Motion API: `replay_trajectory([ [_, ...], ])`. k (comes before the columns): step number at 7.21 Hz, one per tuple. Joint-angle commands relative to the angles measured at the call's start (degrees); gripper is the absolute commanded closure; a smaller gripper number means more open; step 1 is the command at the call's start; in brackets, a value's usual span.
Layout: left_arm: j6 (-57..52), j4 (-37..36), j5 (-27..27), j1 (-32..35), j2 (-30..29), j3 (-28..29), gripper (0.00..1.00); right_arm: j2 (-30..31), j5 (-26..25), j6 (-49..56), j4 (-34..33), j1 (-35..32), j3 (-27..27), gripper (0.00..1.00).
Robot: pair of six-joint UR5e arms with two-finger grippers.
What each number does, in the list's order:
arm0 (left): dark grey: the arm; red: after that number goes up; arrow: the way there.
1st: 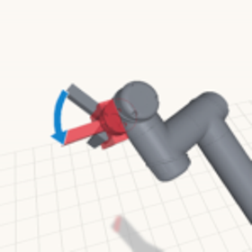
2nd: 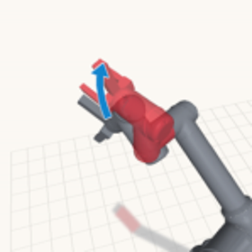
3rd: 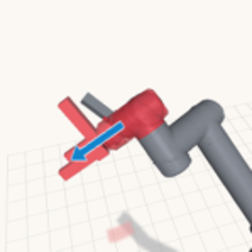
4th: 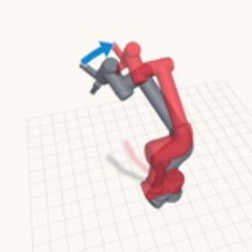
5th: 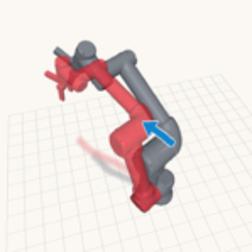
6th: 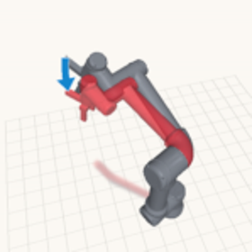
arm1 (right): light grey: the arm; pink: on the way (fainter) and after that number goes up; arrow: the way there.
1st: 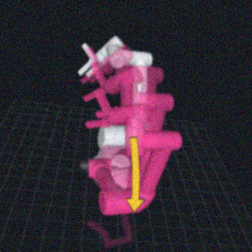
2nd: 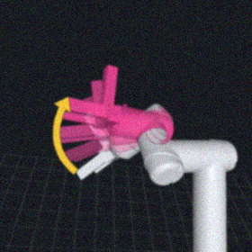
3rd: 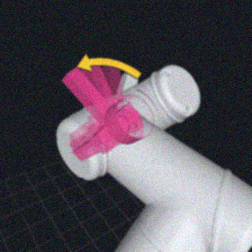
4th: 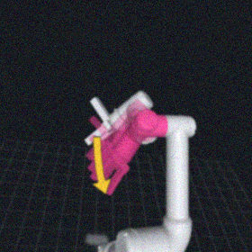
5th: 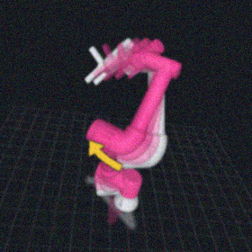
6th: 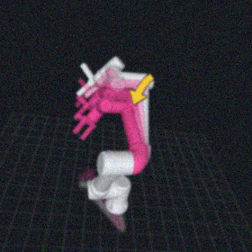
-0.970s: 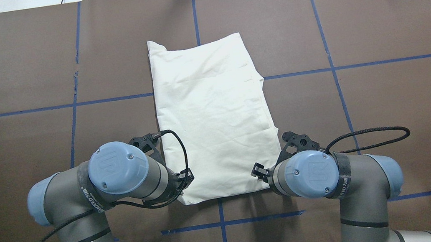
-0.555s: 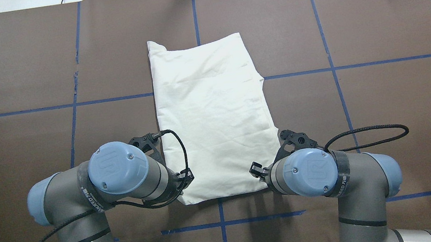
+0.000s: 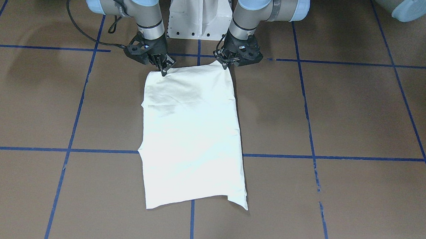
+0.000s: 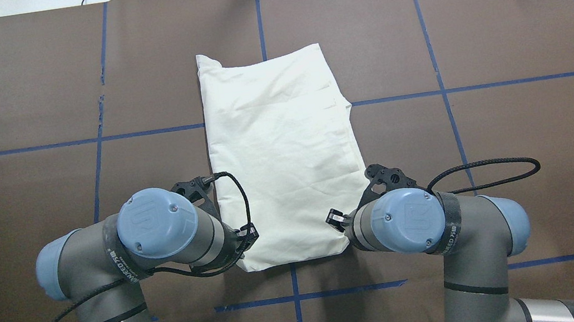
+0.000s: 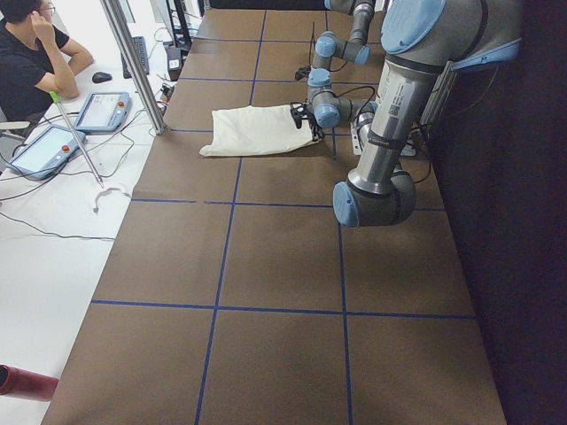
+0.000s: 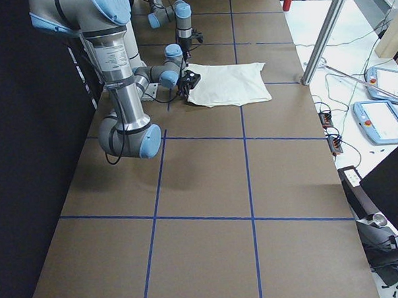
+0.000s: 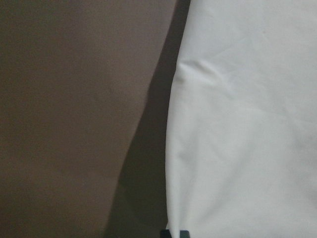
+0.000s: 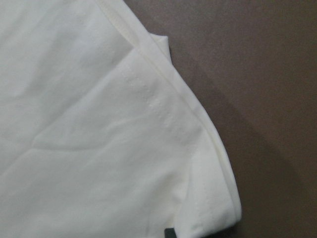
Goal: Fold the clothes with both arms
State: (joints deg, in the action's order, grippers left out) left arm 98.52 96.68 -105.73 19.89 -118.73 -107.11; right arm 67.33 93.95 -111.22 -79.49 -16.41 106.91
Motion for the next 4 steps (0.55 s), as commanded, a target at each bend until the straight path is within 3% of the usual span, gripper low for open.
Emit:
replay_trajectory([
  [1, 0.0, -0.1, -0.1, 0.1, 0.2, -0.6, 1.00, -0.2, 0.0, -0.4, 0.1, -0.4, 1.2, 1.00],
  [4, 0.0, -0.4, 0.0, -0.8, 5.7, -8.3, 1.00, 4.3, 1.2, 0.0, 0.6, 2.9, 7.9, 1.00],
])
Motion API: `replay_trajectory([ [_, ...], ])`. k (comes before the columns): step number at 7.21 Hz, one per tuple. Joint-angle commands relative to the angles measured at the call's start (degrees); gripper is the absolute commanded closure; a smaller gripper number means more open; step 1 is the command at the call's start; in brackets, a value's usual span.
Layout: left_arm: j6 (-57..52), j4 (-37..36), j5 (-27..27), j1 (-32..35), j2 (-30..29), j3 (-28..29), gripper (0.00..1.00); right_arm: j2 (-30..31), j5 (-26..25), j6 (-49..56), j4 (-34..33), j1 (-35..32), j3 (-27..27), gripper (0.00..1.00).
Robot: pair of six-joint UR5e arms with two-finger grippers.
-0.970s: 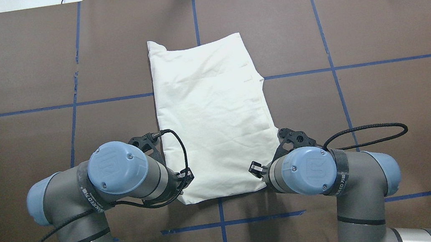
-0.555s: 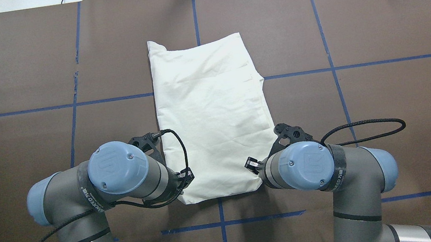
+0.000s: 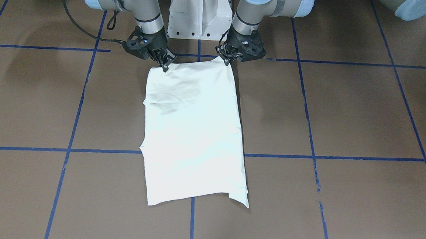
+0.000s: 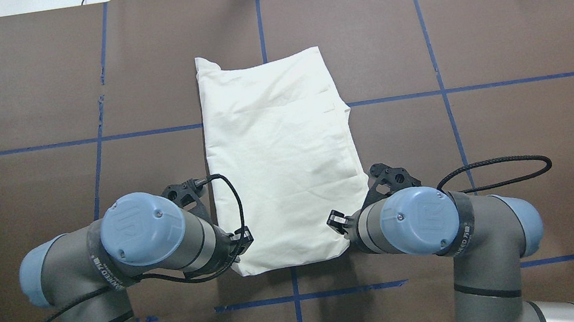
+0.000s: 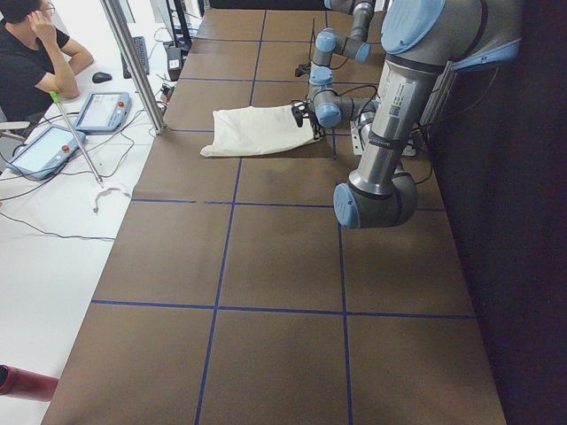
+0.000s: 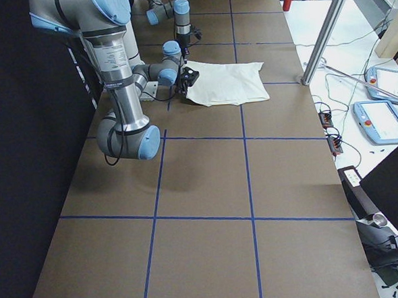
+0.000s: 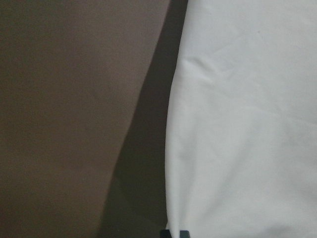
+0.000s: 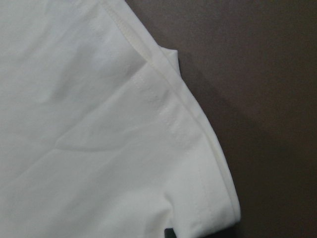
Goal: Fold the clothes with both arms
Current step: 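Lift the near edge with both grippers and fold it toward the far edge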
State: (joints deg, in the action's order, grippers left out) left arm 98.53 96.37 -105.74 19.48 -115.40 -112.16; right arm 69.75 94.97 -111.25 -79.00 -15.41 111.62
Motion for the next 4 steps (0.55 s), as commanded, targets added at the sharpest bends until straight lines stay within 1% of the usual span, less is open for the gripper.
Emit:
replay_trajectory([
  [1, 0.0, 0.0, 0.0, -1.6, 2.6, -3.7, 1.00, 1.9, 0.3, 0.0, 0.2, 3.0, 5.2, 1.00],
  [3, -0.1, 0.0, -0.5, -1.7, 1.9, -5.2, 1.00, 0.7, -0.1, 0.2, 0.3, 3.5, 4.8, 1.00],
  [4, -0.1, 0.0, -0.5, -1.8, 1.8, -5.1, 1.00, -0.1, -0.1, 1.4, 0.3, 0.9, 4.4, 1.00],
])
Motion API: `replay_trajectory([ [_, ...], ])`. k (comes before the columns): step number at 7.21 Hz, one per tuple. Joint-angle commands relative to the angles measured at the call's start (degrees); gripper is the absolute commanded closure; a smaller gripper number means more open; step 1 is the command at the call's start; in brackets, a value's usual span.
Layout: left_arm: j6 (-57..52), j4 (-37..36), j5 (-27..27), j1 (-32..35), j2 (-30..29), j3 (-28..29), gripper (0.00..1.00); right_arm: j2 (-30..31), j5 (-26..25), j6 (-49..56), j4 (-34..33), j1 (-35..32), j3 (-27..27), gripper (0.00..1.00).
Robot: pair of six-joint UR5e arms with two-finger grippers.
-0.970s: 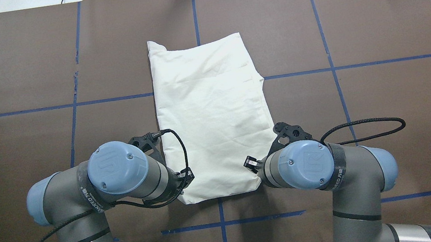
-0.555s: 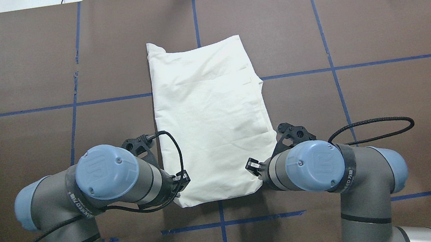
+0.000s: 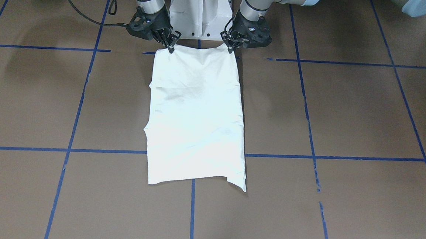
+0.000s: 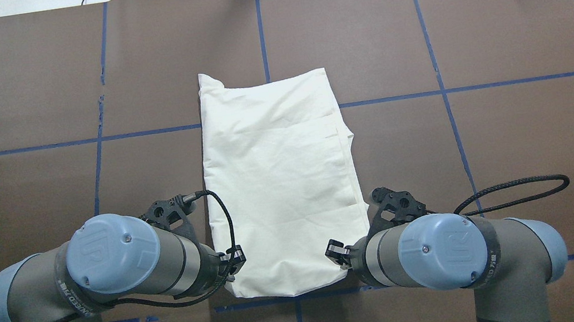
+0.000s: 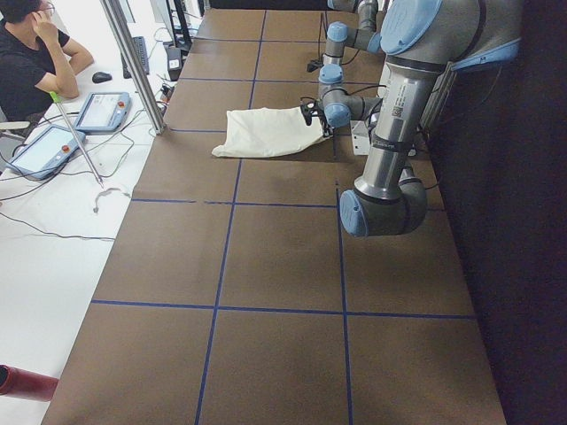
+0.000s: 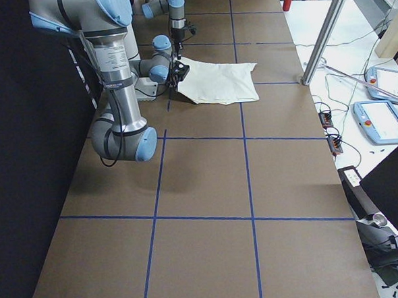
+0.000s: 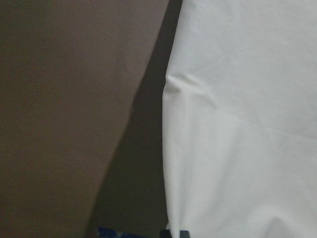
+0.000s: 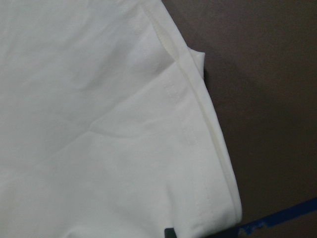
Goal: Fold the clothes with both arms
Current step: 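Lift the near edge with both grippers and fold it toward the far edge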
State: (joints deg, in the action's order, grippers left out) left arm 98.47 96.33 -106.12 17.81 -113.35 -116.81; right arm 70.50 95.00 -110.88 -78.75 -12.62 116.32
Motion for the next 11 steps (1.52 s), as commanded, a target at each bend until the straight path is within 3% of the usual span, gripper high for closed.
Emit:
replay_trajectory([
  [1, -0.5, 0.0, 0.0, 1.9, -0.5, -0.1, 1.00, -1.1, 0.5, 3.0, 1.1, -5.7, -0.4, 1.00],
  [2, -4.9, -0.3, -0.3, 6.9, -2.2, 0.4, 1.00, -1.8, 4.5, 3.7, 2.4, -11.7, -1.5, 1.00],
  [3, -6.4, 0.9, -2.5, 11.8, -3.9, 3.9, 1.00, -7.6, 9.3, 5.0, 2.3, -18.2, -7.0, 1.00],
  [5, -10.0, 3.9, -4.8, 19.8, -15.4, 19.8, 1.00, -20.6, 12.7, 8.2, 2.9, -23.7, -27.2, 1.00],
  [7, -11.9, 14.2, -4.8, 23.9, -19.3, 32.7, 1.00, -25.3, 19.2, 10.7, 12.2, -29.7, -41.4, 1.00],
  [10, -15.1, 21.0, -4.5, 25.5, -20.3, 41.3, 1.00, -31.4, 19.3, 12.2, 12.7, -31.1, -51.2, 1.00],
  [11, -16.5, 21.0, -4.5, 25.6, -20.3, 42.0, 1.00, -31.5, 19.3, 12.2, 12.7, -31.1, -51.4, 1.00],
])
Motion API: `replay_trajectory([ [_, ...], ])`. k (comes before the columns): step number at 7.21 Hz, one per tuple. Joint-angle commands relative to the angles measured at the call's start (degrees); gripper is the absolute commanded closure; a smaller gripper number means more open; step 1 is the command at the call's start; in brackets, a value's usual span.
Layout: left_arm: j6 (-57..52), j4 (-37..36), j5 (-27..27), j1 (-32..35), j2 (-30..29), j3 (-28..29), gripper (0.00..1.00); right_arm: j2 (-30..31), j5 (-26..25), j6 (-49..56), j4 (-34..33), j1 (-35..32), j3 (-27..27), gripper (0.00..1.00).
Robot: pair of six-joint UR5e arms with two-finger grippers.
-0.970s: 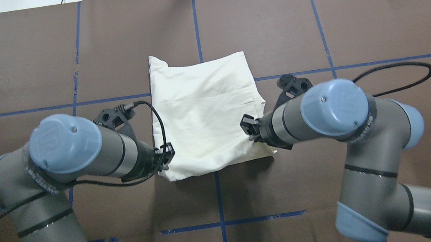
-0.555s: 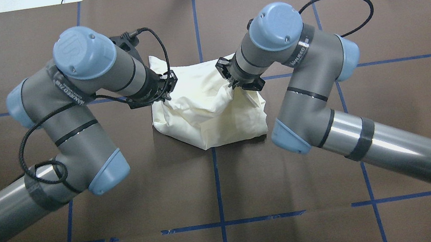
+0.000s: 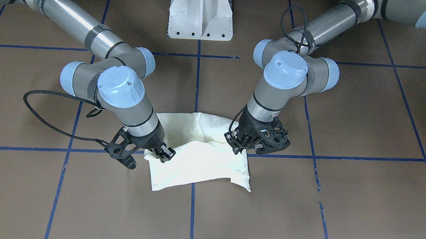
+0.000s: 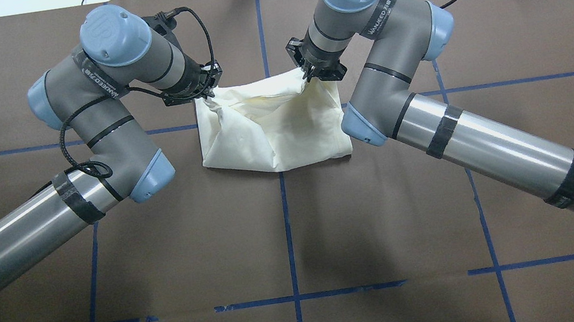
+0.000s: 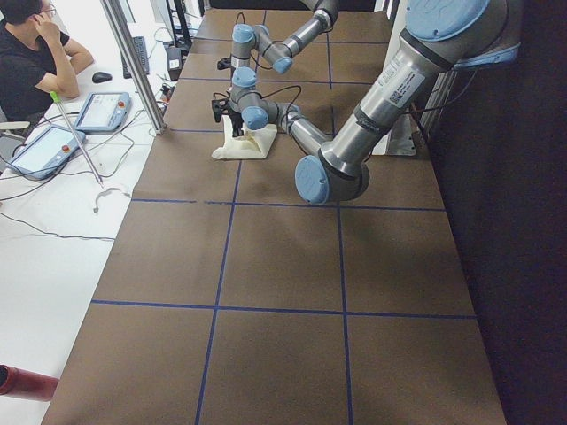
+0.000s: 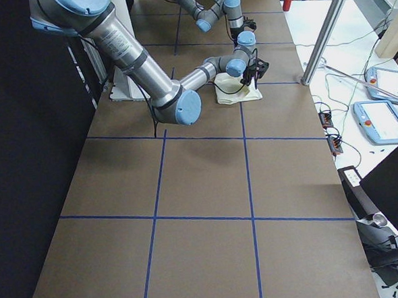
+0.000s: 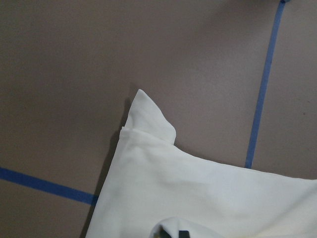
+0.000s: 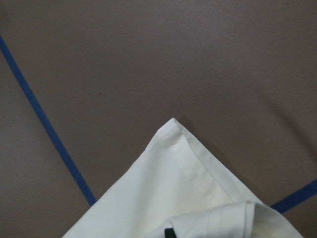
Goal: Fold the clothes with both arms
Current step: 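Lift the near edge with both grippers and fold it toward the far edge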
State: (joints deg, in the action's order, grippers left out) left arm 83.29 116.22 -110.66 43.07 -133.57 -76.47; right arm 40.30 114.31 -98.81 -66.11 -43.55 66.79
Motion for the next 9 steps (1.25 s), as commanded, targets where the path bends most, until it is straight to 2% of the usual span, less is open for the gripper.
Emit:
replay_trajectory([
  [1, -1.7, 1.2, 0.1, 0.5, -0.1, 1.9, 1.00, -1.2, 0.1, 0.1, 0.1, -0.1, -2.2, 1.00],
  [8, -4.2, 1.1, 0.1, 1.5, 0.0, 2.3, 1.00, -1.3, 0.1, 0.2, 0.1, -0.7, -2.6, 1.00],
  [9, -4.1, 1.0, 0.2, 1.5, 0.0, 2.5, 0.52, -1.3, 0.1, 0.2, 0.1, -0.7, -2.6, 0.53],
])
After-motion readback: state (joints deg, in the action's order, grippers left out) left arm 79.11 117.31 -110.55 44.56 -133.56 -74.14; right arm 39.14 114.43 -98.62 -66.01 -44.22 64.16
